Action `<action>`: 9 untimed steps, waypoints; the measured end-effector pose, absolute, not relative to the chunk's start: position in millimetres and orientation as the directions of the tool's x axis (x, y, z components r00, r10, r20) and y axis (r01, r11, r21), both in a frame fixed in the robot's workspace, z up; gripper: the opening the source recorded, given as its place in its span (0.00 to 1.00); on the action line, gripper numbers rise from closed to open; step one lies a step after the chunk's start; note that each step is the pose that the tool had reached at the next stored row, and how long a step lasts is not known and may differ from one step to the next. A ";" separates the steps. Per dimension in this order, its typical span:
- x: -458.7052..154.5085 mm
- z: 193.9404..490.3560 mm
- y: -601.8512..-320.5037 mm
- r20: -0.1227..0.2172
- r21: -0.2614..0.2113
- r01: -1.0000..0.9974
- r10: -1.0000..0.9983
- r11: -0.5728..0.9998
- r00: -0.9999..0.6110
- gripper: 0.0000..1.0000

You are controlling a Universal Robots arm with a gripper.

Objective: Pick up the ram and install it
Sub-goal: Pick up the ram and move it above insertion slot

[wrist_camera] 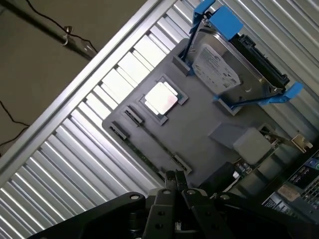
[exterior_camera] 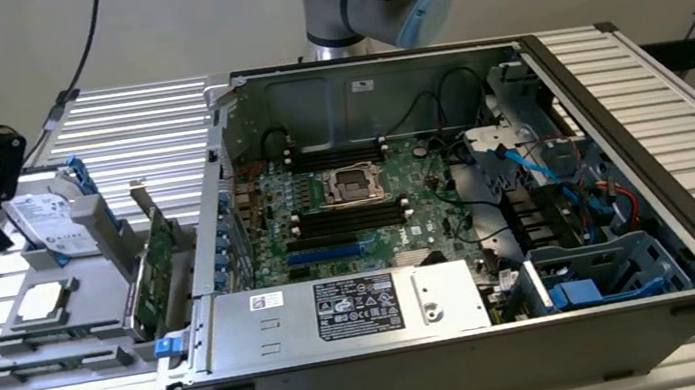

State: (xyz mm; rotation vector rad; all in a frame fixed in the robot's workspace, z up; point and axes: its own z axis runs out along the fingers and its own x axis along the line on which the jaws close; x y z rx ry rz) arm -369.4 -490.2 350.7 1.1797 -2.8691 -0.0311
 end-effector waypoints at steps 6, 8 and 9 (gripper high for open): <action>-369.4 347.3 -490.2 0.029 0.033 -0.776 -0.777 0.630 -0.629 0.11; -369.4 346.3 -490.2 0.029 0.033 -0.799 -0.799 0.601 -0.600 0.11; -369.4 345.8 -490.2 0.029 0.033 -0.809 -0.810 0.586 -0.586 0.11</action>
